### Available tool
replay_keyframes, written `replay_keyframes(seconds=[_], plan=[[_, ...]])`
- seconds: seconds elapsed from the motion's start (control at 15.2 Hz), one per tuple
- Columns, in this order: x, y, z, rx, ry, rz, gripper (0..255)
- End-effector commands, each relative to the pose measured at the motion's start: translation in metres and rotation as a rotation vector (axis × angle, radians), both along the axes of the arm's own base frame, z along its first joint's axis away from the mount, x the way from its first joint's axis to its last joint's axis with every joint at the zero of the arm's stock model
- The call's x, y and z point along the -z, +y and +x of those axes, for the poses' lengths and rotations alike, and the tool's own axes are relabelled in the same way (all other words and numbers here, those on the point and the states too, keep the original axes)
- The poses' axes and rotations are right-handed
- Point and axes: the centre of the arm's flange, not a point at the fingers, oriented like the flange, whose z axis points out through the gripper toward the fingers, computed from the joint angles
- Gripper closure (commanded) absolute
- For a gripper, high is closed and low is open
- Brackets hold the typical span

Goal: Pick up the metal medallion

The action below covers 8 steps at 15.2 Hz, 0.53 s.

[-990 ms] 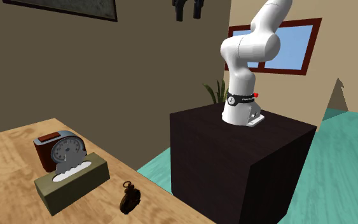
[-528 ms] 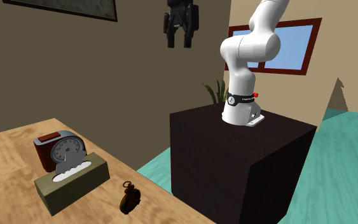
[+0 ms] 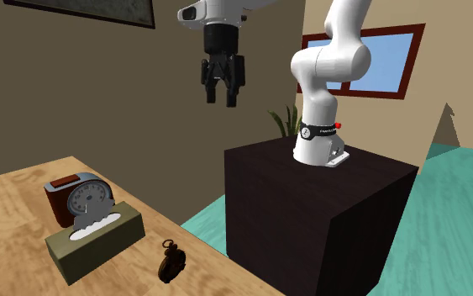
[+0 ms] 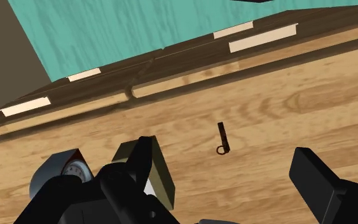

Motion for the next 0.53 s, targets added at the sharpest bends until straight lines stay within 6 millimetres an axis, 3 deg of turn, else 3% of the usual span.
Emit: replay_keyframes(seconds=[0.0, 0.46], plan=[[0.021, 0.001, 0.013, -0.005, -0.011, 0.013, 0], [0.1, 0.012, 0.055, -0.022, -0.037, 0.061, 0]])
